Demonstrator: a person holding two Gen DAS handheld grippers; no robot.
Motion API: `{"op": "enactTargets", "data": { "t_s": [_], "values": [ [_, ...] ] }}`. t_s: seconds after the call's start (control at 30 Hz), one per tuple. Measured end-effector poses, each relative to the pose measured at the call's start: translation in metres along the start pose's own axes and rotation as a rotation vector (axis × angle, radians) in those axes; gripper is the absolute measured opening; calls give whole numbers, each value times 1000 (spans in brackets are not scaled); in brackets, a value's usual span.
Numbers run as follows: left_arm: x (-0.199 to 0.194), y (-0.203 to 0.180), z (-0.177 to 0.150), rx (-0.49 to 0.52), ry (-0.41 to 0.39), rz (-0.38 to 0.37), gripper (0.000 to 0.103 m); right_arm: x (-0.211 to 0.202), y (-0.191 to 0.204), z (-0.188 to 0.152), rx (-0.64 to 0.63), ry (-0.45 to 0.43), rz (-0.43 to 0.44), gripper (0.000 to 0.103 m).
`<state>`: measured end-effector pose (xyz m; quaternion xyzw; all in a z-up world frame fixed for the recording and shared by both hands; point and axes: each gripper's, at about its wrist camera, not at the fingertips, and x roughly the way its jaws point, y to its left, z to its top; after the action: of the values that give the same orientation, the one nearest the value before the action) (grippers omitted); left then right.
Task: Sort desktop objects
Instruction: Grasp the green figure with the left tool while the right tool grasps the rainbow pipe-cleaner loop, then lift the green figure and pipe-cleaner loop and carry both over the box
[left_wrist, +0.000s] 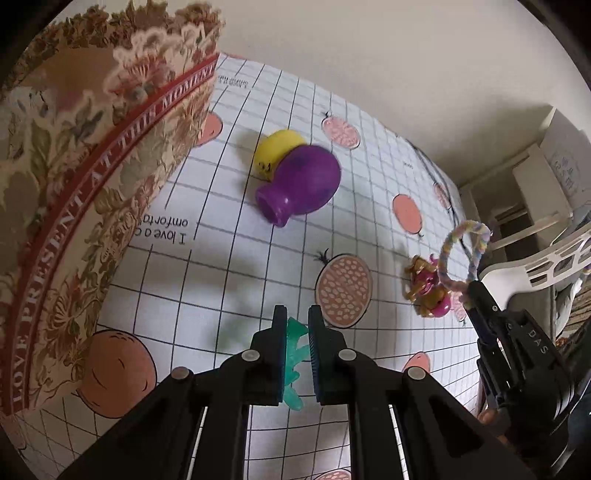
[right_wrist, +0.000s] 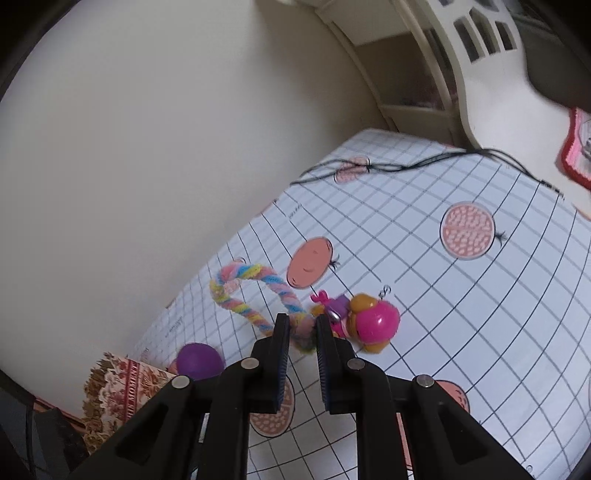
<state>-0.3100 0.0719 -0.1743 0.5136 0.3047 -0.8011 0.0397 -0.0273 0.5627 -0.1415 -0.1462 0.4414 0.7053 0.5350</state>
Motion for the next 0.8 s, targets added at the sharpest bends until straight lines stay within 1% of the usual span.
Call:
{"op": "enactTargets", "data": {
  "t_s": [0.13, 0.33, 0.47, 0.57, 0.7, 0.8],
  "values": [
    [-11, -8, 1, 23, -36, -14, 11, -9, 1, 6, 3, -18, 15, 16],
    [-25, -12, 4, 34, -65, -23, 11, -13, 2, 8, 5, -14, 27, 16],
    [-37, -12, 7, 32, -96, -27, 11, -16, 8, 7, 5, -2, 54, 16],
    [-52, -11, 10, 36, -135, -29, 11, -16, 19, 4, -15, 11, 78, 16],
    [-80, -6, 15, 39, -215, -26, 11, -20, 42, -3, -49, 28, 132, 16],
    [-102, 4, 19, 21, -274, -20, 11, -22, 64, -10, -88, 48, 174, 16]
  ]
}}
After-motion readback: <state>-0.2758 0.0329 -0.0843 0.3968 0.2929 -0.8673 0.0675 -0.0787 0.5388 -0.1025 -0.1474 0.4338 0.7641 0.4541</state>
